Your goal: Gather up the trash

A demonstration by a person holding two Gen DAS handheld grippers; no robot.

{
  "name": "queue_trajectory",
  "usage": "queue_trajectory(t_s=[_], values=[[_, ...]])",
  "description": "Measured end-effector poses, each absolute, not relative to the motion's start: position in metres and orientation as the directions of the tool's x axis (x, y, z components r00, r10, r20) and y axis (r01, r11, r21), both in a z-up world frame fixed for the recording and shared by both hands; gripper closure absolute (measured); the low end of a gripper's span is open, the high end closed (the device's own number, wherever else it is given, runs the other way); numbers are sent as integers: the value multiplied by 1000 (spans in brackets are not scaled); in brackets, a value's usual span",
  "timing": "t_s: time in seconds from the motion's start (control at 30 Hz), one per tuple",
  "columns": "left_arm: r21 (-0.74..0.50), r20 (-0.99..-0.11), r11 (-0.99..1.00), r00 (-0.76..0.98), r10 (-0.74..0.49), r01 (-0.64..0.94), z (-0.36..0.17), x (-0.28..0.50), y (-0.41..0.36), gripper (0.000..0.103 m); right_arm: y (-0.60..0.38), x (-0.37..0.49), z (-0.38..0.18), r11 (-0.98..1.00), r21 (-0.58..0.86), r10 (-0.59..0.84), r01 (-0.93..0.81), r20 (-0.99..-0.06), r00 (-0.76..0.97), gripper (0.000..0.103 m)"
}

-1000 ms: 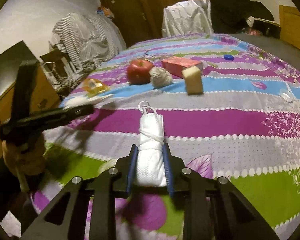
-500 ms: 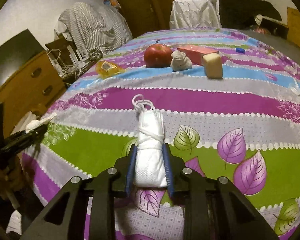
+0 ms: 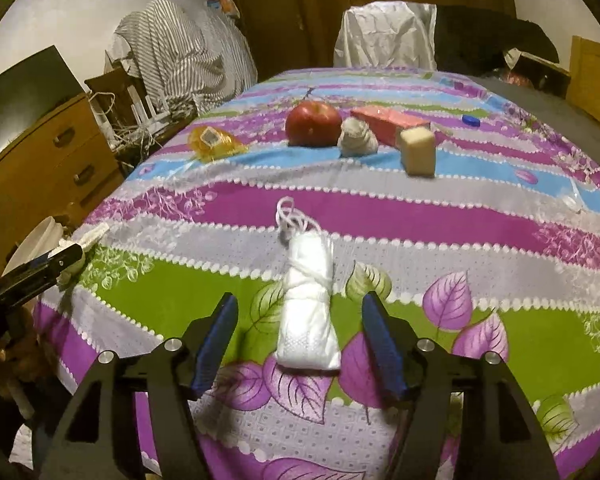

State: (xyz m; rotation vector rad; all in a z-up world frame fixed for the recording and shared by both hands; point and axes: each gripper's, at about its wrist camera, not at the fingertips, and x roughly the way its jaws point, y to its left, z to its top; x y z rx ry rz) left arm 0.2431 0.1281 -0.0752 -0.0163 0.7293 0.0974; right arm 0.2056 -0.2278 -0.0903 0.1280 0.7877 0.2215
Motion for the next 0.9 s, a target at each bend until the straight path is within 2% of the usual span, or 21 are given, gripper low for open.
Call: queue_trajectory(t_s=[0.03,0.07,0.1,0.17,0.47,0.9], values=[[30,-672,996,735,84,-87,-78,244,126,47,-227,206,-92,968,200,250,-153,-692,677,60],[29,-683,997,727,70,-70,-80,245,123,60,-225,208,-96,967,199,254,-159,-705,663,71],[30,-686,997,724,69,-67,-80,245,118,66,-223,209,-98,970,184,243,-159,-713,657,72],[73,-688,993,716,116,-92,-79,247,109,67,-223,207,-99,970,180,243,-162,-708,663,73],[121,-696,975,685,217,-185,-65,243,98,68,-222,199,-87,966,205,258,-159,-682,684,74],[129,-655,968,714,248,-217,-40,216,100,68,-196,170,-60,954,189,298,-232,-654,695,74]])
